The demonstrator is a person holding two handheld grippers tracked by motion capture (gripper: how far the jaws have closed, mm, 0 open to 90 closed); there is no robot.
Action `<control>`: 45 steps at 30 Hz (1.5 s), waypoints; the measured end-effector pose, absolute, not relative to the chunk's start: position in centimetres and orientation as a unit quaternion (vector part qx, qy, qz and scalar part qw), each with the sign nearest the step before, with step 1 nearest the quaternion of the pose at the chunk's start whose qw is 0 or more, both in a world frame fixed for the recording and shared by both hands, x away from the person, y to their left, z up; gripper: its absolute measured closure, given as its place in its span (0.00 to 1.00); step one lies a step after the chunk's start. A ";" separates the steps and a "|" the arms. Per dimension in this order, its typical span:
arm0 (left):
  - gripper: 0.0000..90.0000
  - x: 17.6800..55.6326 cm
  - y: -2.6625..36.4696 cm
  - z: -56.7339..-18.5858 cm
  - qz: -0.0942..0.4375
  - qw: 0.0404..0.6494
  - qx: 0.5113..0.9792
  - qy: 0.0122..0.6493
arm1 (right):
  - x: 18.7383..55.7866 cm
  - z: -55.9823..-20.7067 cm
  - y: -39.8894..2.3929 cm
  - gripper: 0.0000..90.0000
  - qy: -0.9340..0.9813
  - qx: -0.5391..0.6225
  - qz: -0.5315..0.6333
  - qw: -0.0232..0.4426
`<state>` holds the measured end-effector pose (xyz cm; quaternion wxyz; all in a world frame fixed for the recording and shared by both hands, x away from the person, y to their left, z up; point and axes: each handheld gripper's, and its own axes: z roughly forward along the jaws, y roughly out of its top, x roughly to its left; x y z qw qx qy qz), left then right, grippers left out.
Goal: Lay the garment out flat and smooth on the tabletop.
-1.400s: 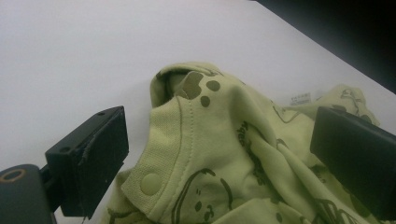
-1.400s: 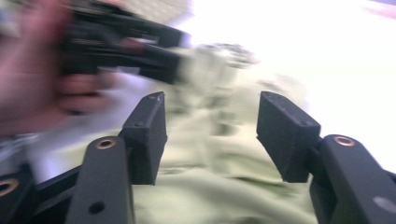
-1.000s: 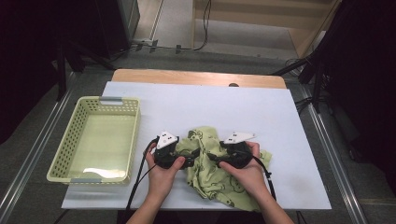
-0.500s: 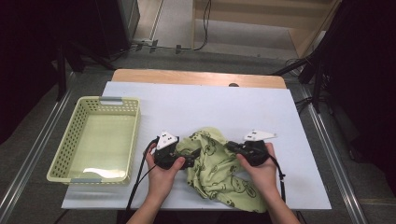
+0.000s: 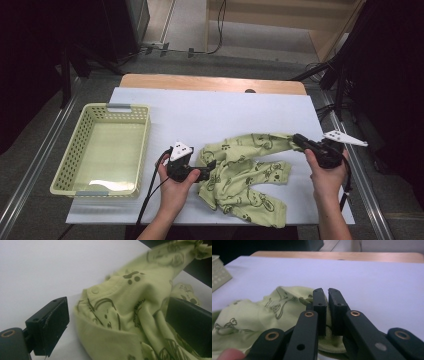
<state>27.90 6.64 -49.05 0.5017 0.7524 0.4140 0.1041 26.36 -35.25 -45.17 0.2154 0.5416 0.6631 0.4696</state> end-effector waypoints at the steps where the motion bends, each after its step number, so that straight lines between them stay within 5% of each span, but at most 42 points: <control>1: 0.06 27.9 6.6 -49.1 0.104 0.502 0.752 0.414 | 26.2 -45.0 -36.1 0.93 0.654 0.548 0.472 0.221; 10: 0.07 27.9 6.5 -49.2 0.101 0.498 0.755 0.415 | 25.1 -44.7 -41.3 0.92 0.606 0.587 0.473 0.252; 20: 0.20 27.8 5.9 -49.5 0.088 0.491 0.769 0.399 | 24.1 -45.8 -45.4 0.92 0.564 0.633 0.458 0.268; 29: 0.41 27.5 4.1 -50.3 0.079 0.457 0.800 0.381 | 23.5 -47.1 -47.7 0.92 0.544 0.657 0.450 0.264; 36: 0.91 27.7 4.2 -50.3 0.056 0.452 0.819 0.350 | 23.9 -47.8 -47.8 0.92 0.554 0.653 0.447 0.260; 45: 0.94 30.3 6.0 -47.3 0.141 0.482 0.765 0.405 | 25.2 -46.2 -48.7 0.93 0.573 0.638 0.431 0.280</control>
